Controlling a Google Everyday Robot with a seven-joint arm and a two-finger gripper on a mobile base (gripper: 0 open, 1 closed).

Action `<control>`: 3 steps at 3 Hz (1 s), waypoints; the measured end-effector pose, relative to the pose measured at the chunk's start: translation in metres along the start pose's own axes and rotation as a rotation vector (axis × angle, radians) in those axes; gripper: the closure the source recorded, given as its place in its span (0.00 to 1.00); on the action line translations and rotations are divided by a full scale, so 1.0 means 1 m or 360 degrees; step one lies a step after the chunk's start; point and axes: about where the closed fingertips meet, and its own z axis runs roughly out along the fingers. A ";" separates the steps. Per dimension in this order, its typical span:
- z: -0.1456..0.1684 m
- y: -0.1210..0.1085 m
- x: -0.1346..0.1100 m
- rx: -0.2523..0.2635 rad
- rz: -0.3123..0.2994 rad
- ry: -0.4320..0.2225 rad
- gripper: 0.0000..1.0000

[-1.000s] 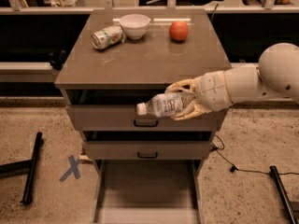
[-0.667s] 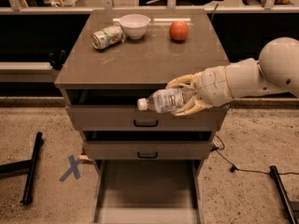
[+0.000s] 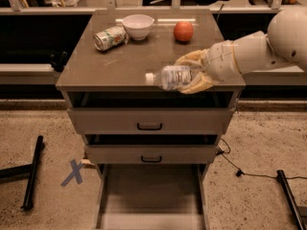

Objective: Pick blue plastic bottle from bottom drawer and place on counter

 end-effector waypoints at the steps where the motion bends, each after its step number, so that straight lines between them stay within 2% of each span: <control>1: 0.005 -0.027 0.013 0.0039 0.0101 0.0017 1.00; 2: 0.015 -0.054 0.020 0.0054 0.0191 0.0026 0.78; 3: 0.021 -0.066 0.022 0.0053 0.0236 0.0034 0.55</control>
Offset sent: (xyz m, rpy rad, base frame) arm 0.0820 0.0037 0.0195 0.0569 0.0927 -0.1351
